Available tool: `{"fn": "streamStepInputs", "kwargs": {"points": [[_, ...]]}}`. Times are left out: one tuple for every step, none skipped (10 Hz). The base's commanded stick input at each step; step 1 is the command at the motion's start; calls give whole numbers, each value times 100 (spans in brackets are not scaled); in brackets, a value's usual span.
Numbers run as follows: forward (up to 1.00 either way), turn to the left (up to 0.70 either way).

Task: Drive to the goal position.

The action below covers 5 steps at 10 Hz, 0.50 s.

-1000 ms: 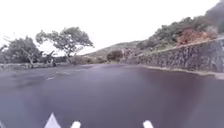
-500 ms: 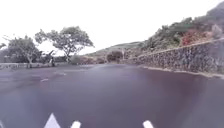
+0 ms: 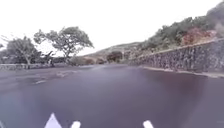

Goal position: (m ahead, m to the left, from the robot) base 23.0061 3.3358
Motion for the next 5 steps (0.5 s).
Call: {"fn": "streamStepInputs", "kwargs": {"points": [[70, 0], [70, 0], [70, 0], [70, 0], [70, 0]]}}
